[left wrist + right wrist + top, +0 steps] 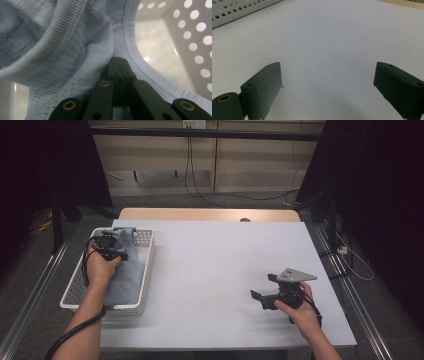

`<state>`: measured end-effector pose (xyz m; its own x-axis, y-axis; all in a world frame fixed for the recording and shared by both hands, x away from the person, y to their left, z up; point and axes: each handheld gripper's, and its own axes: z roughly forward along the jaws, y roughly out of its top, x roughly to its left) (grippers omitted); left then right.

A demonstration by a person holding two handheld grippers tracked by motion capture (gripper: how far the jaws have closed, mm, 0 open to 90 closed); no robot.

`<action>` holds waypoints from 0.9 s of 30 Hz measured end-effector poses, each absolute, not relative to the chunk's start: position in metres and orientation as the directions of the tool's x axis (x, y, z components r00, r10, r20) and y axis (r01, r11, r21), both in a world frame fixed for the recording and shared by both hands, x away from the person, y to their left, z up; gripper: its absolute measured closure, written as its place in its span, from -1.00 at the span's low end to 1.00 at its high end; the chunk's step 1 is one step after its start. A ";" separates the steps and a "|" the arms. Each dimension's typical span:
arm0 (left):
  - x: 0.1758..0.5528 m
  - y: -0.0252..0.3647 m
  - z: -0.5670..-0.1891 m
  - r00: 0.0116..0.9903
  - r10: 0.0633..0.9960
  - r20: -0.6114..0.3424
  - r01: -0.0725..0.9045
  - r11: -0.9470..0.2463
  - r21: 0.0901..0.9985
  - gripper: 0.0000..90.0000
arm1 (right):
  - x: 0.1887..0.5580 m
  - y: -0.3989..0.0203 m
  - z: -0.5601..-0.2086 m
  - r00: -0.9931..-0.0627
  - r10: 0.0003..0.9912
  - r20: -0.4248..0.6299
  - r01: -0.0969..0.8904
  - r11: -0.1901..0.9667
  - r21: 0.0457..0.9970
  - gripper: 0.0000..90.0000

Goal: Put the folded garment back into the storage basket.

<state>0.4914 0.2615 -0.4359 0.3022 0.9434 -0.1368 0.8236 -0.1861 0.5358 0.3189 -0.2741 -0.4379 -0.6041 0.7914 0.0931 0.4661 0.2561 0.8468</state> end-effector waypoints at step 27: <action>0.517 0.280 -0.431 0.253 0.960 -0.118 0.805 -0.141 0.576 1.00 | 0.322 -0.266 -0.441 -0.614 0.783 0.097 0.474 0.268 0.839 -0.83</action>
<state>0.5174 0.2798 -0.4306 0.2529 0.9603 -0.1176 0.8051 -0.1415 0.5760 0.3217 -0.2658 -0.4412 -0.6140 0.7834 0.0965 0.4739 0.2681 0.8388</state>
